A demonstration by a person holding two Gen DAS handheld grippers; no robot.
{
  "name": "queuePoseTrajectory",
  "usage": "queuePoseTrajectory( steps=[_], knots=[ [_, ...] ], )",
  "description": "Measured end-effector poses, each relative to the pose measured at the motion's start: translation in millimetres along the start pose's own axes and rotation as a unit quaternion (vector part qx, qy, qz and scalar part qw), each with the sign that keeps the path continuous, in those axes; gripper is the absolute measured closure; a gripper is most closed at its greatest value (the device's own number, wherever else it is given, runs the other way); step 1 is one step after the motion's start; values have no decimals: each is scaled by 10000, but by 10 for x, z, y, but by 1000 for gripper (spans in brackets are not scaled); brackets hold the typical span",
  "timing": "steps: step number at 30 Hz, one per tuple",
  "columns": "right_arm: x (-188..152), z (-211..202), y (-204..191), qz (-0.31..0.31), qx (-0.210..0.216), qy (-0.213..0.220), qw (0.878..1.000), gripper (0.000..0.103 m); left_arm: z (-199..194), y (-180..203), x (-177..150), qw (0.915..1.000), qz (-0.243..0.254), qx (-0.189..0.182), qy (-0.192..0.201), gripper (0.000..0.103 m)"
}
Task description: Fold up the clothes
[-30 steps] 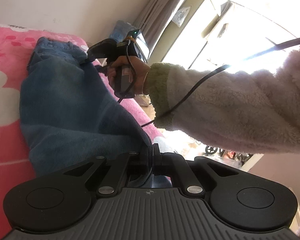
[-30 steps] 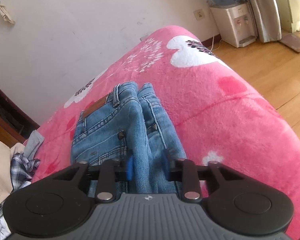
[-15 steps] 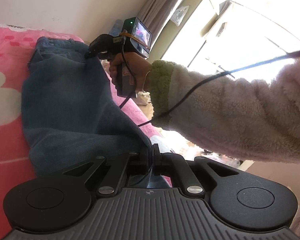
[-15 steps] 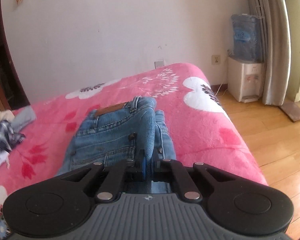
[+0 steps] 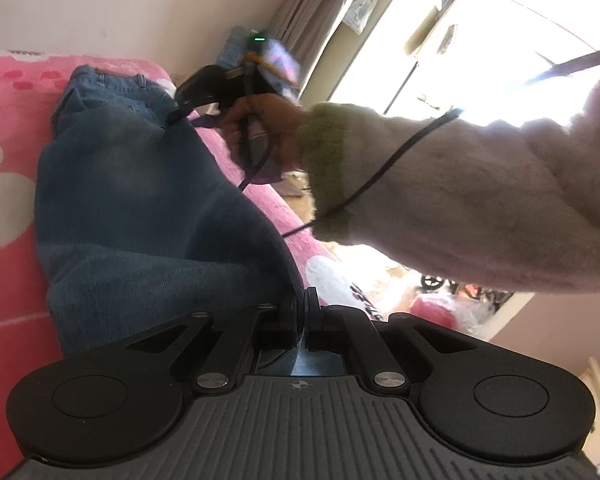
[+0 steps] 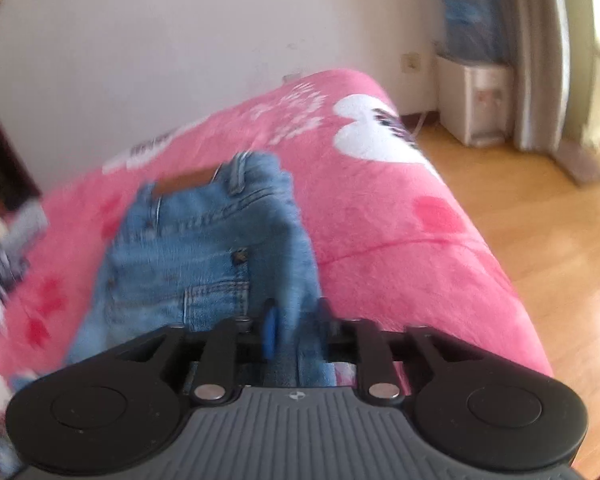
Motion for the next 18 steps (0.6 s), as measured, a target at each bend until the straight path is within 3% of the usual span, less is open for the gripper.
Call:
queuePoseTrajectory(
  steps=[1,4,10,14,18],
  knots=[
    [-11,-111,51,121,41,37,9999,61,-2,-1,2,10000,-6,31,-1,102],
    [-98,-496,242,183,25,73,9998,61,6,26,-7,9999,46,155,-2,102],
    [-448,-1303,379,315,631,-407,9967,61,29,120,-34,9989,262,386,37,102],
    [-827,-1402,150,495,1104,-1070,9869,61,21,158,-91,9976,422,556,26,102],
    [-959,-1268,-5,1295,1497,-1113,9739,60,-7,180,-144,9960,512,712,157,102]
  ],
)
Point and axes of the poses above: each gripper's, at about its wrist camera, not at the fingertips, and z roughly the way its jaws point, y to its right, x to its top, the point moved 8 cm from there along z, roughly the way its jaws point, and after that the axes turned 13 degrees about -z, right-handed, at the moved point
